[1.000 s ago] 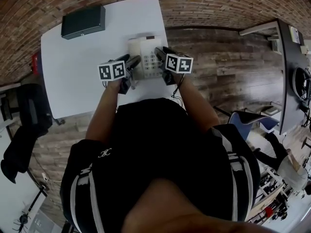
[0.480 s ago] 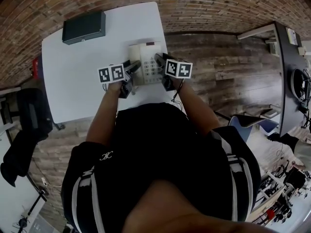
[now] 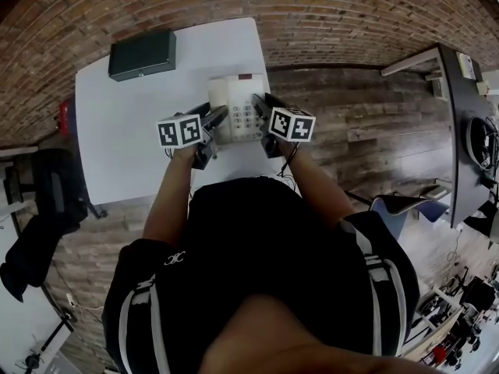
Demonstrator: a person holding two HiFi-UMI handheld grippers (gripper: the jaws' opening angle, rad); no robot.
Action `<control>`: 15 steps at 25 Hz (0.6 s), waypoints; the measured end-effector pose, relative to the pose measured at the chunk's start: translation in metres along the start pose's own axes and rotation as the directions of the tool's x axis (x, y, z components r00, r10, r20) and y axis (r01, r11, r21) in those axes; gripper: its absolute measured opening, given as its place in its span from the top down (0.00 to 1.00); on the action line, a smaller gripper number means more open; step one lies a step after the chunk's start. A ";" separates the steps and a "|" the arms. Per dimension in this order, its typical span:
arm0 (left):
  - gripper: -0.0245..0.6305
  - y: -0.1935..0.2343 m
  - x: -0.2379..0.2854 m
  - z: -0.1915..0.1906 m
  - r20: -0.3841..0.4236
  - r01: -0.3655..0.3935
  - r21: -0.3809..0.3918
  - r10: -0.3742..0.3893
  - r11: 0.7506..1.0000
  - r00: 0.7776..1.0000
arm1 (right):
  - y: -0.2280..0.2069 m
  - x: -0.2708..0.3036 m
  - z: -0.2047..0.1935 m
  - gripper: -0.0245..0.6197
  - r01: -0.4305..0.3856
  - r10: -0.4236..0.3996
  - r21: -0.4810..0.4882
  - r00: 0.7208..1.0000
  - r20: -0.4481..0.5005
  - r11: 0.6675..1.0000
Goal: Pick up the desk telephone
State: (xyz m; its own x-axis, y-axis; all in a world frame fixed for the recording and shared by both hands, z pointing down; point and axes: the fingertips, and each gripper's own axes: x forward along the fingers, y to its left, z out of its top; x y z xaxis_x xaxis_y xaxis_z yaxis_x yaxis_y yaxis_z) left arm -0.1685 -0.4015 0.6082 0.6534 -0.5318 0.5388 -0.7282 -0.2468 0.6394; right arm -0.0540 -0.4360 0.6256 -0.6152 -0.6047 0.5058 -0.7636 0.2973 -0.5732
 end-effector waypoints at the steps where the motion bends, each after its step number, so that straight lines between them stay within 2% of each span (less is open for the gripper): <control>1: 0.54 -0.005 -0.004 0.006 0.012 0.001 0.017 -0.001 1.000 1.000 | 0.004 -0.003 0.006 0.74 -0.003 0.003 -0.014 1.000 0.013 1.000; 9: 0.54 -0.041 -0.036 0.053 0.143 0.028 0.097 -0.042 0.995 0.989 | 0.046 -0.028 0.069 0.74 -0.011 0.037 -0.165 0.987 0.155 0.986; 15: 0.54 -0.080 -0.071 0.091 0.259 0.032 0.203 -0.086 0.979 0.962 | 0.085 -0.060 0.113 0.74 -0.021 0.085 -0.222 0.956 0.281 0.975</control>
State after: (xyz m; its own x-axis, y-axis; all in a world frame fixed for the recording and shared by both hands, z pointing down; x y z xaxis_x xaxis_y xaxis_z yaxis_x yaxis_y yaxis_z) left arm -0.1753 -0.4179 0.4692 0.6373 -0.7004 0.3214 -0.7335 -0.4234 0.5318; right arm -0.0600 -0.4580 0.4732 -0.5978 -0.7606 0.2534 -0.7747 0.4668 -0.4265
